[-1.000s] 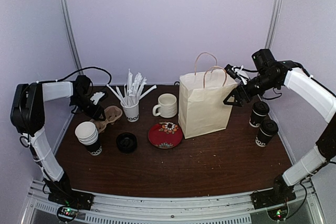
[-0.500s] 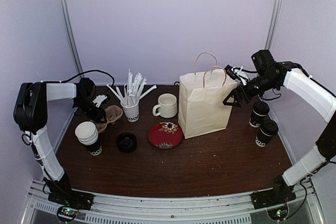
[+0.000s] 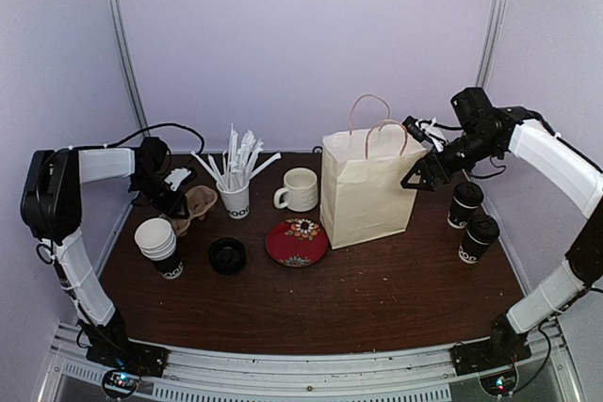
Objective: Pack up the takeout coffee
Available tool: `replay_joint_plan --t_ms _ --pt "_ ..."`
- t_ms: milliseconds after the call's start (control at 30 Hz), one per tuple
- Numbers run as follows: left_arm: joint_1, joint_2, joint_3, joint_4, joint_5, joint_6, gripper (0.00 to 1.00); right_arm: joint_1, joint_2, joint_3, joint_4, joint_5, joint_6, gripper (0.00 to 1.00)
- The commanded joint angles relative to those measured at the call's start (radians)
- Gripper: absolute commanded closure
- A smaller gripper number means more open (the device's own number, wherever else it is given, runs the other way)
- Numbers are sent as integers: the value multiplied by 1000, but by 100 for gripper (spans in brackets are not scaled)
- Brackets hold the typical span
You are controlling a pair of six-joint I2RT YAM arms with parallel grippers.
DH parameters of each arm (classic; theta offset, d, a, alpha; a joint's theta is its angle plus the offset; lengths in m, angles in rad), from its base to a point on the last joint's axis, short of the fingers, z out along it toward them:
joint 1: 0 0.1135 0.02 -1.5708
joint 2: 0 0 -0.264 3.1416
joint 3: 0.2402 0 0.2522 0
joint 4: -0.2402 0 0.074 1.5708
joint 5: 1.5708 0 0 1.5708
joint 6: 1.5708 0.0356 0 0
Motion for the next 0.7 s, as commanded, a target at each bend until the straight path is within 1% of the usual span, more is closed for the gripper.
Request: replay_joint_plan --t_ms 0,67,133,267,433,533,667 --pt "-4 -135 -20 -32 -17 -34 75 -19 8 164 -119 -18 -35 18" --pt "-5 -180 -37 -36 -22 -52 75 -32 16 244 -164 -14 -62 18" --pt "-4 -223 -51 -39 -24 -65 75 -40 30 319 -181 21 -85 17" --pt "-4 -309 -60 -51 -50 -93 75 -46 90 441 -152 52 -98 17" --pt "-4 -376 -53 -56 -57 -95 74 -40 206 568 -62 29 -67 19" --pt "-5 -392 -41 -71 -53 -105 74 -16 294 656 -74 13 -88 20" --pt "-4 -433 -28 -93 -61 -114 74 21 395 732 -69 51 -107 20"
